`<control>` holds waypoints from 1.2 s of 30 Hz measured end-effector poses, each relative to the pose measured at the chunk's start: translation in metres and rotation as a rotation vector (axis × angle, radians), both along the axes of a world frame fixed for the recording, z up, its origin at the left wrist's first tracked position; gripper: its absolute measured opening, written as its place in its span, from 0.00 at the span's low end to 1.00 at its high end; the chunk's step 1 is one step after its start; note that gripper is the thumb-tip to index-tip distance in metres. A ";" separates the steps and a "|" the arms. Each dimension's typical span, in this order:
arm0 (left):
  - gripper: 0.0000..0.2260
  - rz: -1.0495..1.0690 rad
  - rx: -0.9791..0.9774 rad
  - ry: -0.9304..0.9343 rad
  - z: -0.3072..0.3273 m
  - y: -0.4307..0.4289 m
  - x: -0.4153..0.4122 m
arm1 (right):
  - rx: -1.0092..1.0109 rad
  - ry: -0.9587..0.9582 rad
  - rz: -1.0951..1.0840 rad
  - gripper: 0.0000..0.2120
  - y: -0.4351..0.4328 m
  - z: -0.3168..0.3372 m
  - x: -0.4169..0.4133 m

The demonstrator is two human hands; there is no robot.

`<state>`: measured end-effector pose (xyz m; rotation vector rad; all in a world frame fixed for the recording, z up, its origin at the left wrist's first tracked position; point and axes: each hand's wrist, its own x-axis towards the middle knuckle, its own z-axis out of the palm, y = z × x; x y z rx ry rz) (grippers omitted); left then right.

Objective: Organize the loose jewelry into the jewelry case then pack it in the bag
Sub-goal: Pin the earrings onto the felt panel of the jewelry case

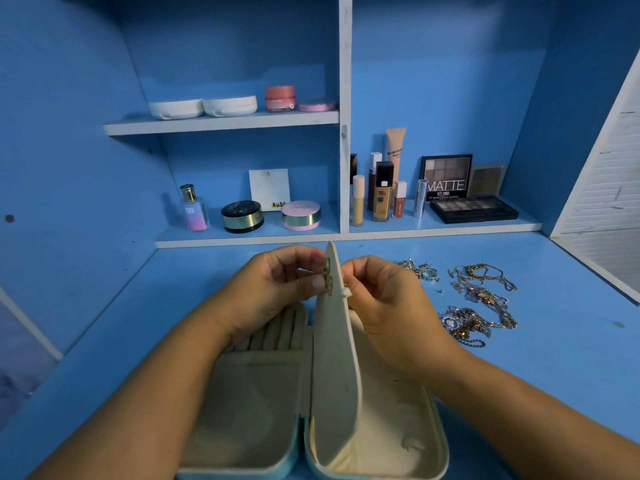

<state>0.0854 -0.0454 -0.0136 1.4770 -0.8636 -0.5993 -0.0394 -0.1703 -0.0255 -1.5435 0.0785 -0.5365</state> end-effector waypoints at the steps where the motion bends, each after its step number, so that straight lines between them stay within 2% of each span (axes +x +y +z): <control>1: 0.15 -0.002 0.002 -0.002 0.000 0.000 0.000 | -0.032 0.000 -0.011 0.06 0.001 0.001 0.000; 7: 0.14 -0.013 0.004 -0.016 0.000 0.001 0.000 | -0.168 -0.012 -0.072 0.07 0.003 0.003 -0.002; 11: 0.13 -0.008 -0.008 0.021 -0.002 0.001 0.001 | -0.080 -0.001 -0.013 0.10 -0.001 0.001 -0.004; 14: 0.15 -0.023 -0.007 0.034 -0.002 0.001 0.002 | -0.048 -0.019 -0.007 0.05 -0.003 0.000 -0.005; 18: 0.14 -0.034 -0.011 0.016 -0.001 0.001 0.002 | -0.232 -0.034 -0.057 0.01 -0.004 0.001 -0.003; 27: 0.14 -0.026 0.008 -0.091 0.002 0.000 -0.004 | -0.393 0.023 -0.076 0.02 -0.008 0.004 -0.004; 29: 0.14 -0.031 0.010 -0.115 0.003 -0.002 -0.008 | -0.294 0.029 -0.049 0.03 -0.015 0.010 -0.005; 32: 0.14 0.010 0.076 -0.226 0.002 -0.003 -0.012 | 0.142 0.022 0.079 0.08 -0.029 0.026 -0.014; 33: 0.13 0.022 0.118 -0.291 0.002 -0.002 -0.013 | 0.189 0.035 0.113 0.10 -0.034 0.029 -0.019; 34: 0.13 0.033 0.164 -0.366 0.001 0.000 -0.014 | 0.159 0.066 0.138 0.13 -0.041 0.030 -0.024; 36: 0.14 0.051 0.259 -0.530 0.001 0.003 -0.017 | -0.054 0.176 0.174 0.18 -0.051 0.029 -0.032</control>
